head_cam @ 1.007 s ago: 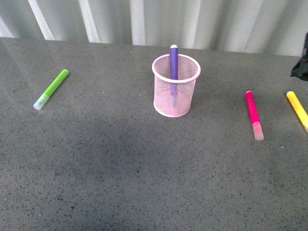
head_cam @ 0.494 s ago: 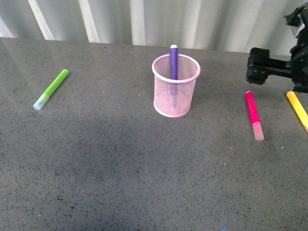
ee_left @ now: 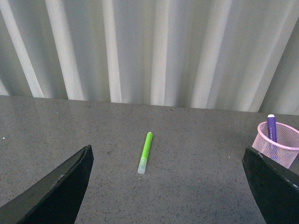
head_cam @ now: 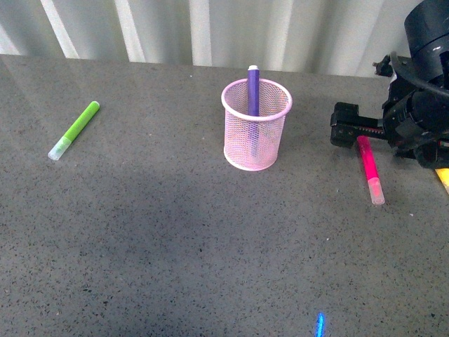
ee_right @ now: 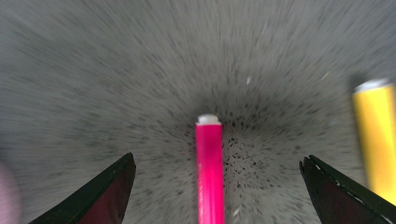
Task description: Insert purple and pink pens into pink cup
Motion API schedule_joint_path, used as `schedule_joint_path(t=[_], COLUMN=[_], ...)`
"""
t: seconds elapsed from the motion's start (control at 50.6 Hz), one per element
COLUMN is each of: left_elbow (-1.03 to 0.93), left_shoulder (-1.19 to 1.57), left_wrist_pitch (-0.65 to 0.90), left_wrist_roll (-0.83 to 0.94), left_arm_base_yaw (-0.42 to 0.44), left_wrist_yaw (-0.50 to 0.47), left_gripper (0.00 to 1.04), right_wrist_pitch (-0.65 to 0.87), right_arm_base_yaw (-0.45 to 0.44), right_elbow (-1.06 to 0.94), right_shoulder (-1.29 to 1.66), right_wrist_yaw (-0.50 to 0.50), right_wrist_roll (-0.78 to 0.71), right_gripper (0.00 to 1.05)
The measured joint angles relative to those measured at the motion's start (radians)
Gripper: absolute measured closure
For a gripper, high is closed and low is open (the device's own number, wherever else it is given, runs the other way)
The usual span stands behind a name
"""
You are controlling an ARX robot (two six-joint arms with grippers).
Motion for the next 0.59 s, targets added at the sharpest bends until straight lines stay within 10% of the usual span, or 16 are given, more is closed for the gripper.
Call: schedule_joint_path(t=[0.375,0.592], left_elbow=[0.0,0.0], left_shoulder=[0.0,0.0], left_wrist_pitch=[0.0,0.0], left_wrist_roll=[0.0,0.0], left_arm_base_yaw=[0.0,0.0], left_wrist_yaw=[0.0,0.0], left_gripper=[0.07,0.07], right_wrist_pitch=[-0.009,-0.021], right_arm_base_yaw=[0.009,0.012], right_elbow=[0.048,0.051], right_shoulder=[0.037,0.041], right_wrist_yaw=[-0.001,0.006], right_wrist_roll=[0.002,0.003], right_gripper=[0.07,0.35])
